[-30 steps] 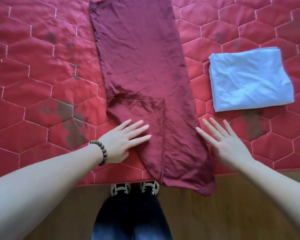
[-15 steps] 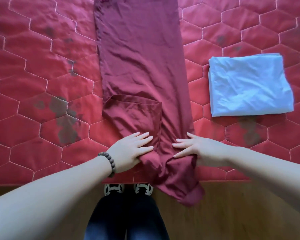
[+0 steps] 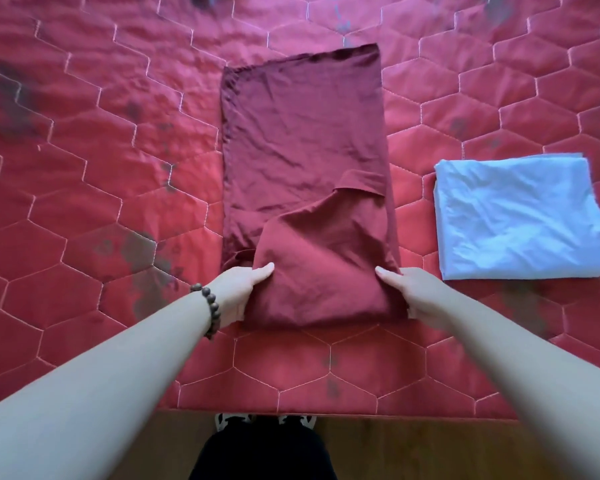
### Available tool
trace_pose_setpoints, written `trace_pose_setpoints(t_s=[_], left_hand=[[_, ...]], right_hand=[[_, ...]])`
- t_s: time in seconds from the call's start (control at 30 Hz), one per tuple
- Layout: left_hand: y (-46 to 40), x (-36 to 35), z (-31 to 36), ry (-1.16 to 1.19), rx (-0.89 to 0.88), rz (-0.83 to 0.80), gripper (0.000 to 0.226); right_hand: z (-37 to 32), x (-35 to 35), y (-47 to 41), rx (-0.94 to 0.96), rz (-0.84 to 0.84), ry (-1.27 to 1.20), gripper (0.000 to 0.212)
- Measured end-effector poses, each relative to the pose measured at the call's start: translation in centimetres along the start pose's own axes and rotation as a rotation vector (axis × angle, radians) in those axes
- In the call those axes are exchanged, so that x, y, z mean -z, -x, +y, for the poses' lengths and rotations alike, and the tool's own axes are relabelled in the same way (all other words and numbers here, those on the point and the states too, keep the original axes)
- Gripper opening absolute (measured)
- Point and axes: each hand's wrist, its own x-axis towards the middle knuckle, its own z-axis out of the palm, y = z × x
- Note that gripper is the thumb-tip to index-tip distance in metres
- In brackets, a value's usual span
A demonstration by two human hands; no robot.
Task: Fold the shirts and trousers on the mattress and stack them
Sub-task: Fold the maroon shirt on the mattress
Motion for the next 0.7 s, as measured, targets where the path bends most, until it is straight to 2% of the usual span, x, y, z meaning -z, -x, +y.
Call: trace_pose_setpoints(t_s=[0.17, 0.27, 0.33, 0.43, 0.47, 0.5, 0.53, 0.57, 0.63, 0.7], left_hand=[[0.0, -0.7, 0.4, -0.059, -0.277, 0.069, 0.025], [-0.3, -1.0, 0.8, -0.127, -0.357, 0.169, 0.033], [-0.3, -1.1, 1.2, -0.168, -0.404, 0.251, 0.027], [-0.1, -0.9, 1.3, -0.364, -0.527, 0.438, 0.013], [0.4, -0.8, 1.4, -0.414, -0.609, 0.485, 0.008], [0.9, -0.4, 1.4, -0.473, -0.729, 0.522, 0.012], [1.4, 0.1, 1.3, -0.569, -0.886, 0.542, 0.02], [1.7, 0.7, 1.3, -0.71, -1.055, 0.539, 0.028], [1.9, 1.5, 1.2, -1.074, -1.317, 0.463, 0.044], [1.3, 1.4, 0.7, -1.412, -1.375, 0.356, 0.055]], right_hand=[[0.2, 0.7, 0.4, 0.043, -0.049, -0.067, 0.036], [-0.4, 0.5, 0.2, 0.192, 0.054, -0.164, 0.033], [-0.6, -0.2, 0.1, 0.295, 0.187, -0.155, 0.026], [-0.1, -1.1, 0.1, 0.326, 0.456, 0.131, 0.029], [0.0, -1.3, 0.4, 0.351, 0.53, 0.214, 0.024], [0.0, -1.2, 0.8, 0.41, 0.613, 0.295, 0.018], [0.0, -1.1, 1.2, 0.513, 0.707, 0.404, 0.02], [-0.1, -0.8, 1.5, 0.653, 0.783, 0.548, 0.029], [-0.6, -0.2, 1.6, 0.929, 0.831, 0.872, 0.047], [-1.5, -0.5, 0.8, 1.03, 0.761, 1.137, 0.059]])
